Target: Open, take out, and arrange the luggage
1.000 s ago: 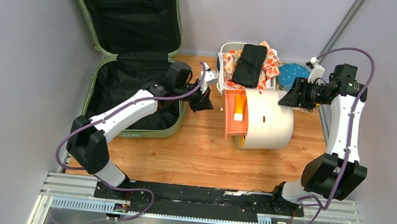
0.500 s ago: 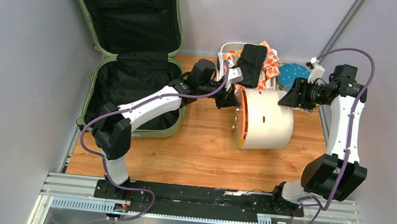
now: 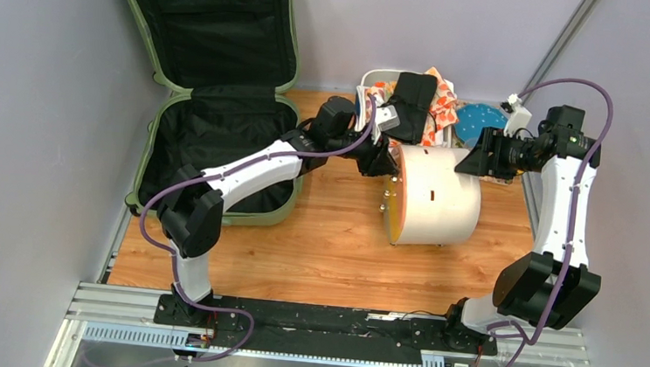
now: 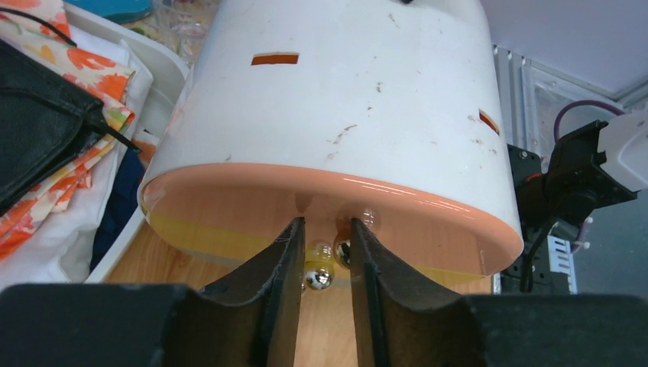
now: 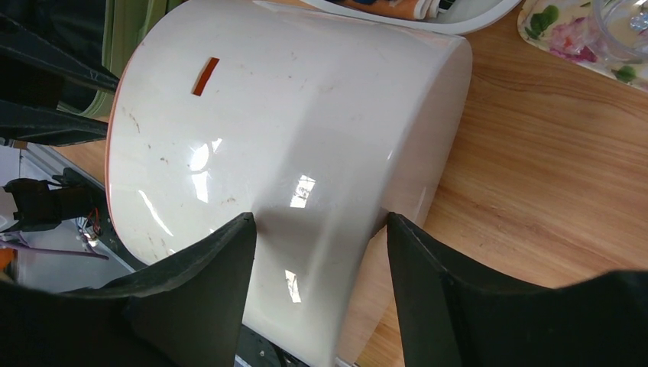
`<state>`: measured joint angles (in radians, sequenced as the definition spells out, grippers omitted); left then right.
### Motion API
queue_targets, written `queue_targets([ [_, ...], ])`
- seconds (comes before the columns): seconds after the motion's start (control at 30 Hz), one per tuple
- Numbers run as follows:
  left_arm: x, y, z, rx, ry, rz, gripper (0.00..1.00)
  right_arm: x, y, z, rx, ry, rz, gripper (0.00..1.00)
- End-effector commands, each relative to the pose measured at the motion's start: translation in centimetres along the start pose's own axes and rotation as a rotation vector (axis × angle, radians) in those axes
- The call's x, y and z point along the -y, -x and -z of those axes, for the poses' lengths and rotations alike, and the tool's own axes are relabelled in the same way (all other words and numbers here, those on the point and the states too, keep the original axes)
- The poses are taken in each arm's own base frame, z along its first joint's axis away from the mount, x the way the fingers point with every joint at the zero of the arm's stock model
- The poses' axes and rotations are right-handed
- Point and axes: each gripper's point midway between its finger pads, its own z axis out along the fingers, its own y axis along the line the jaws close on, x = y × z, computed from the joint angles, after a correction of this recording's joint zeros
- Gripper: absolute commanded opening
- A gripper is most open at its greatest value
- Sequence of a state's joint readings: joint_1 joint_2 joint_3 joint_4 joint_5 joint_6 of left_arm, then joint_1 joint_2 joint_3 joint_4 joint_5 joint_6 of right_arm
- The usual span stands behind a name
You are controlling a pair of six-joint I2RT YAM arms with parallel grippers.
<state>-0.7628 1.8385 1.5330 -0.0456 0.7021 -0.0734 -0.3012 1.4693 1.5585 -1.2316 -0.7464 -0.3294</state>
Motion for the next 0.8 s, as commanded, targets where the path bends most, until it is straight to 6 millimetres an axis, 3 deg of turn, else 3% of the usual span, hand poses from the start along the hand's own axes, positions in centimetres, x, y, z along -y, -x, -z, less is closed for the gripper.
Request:
queue_targets([
  [0.0, 1.1, 1.9, 0.2, 0.053, -0.031, -0.006, 0.43, 0.5, -3.9, 0.3, -0.180, -0.072, -0.039, 0.66],
  [0.17, -0.4, 0.7, 6.2, 0.037, -0.024, 0.024, 0.62, 0.7, -0.3, 2.7, -0.084, -0.146, 0.088, 0.75],
  [0.3, -2.4, -1.4, 10.8, -0.005, 0.015, 0.085, 0.65, -0.1, 3.5, 4.4, 0.029, -0.178, 0.187, 0.79],
  [0.43, -4.3, -3.4, 14.5, -0.014, 0.099, 0.163, 0.66, -2.7, 7.2, 5.5, 0.154, -0.184, 0.333, 0.80],
  [0.53, -5.4, -4.7, 16.9, -0.004, 0.161, 0.212, 0.66, -5.5, 8.7, 4.2, 0.178, -0.174, 0.482, 0.80],
  [0.57, -5.4, -4.7, 17.6, 0.005, 0.179, 0.216, 0.66, -7.5, 8.8, 3.1, 0.169, -0.135, 0.540, 0.80],
  [0.6, -5.8, -5.1, 18.4, 0.013, 0.204, 0.231, 0.66, -8.1, 8.9, 2.1, 0.153, -0.139, 0.594, 0.80],
  [0.77, -5.4, -7.2, 20.0, -0.005, 0.245, 0.262, 0.67, -13.1, 7.4, -2.6, 0.068, -0.117, 0.878, 0.80],
])
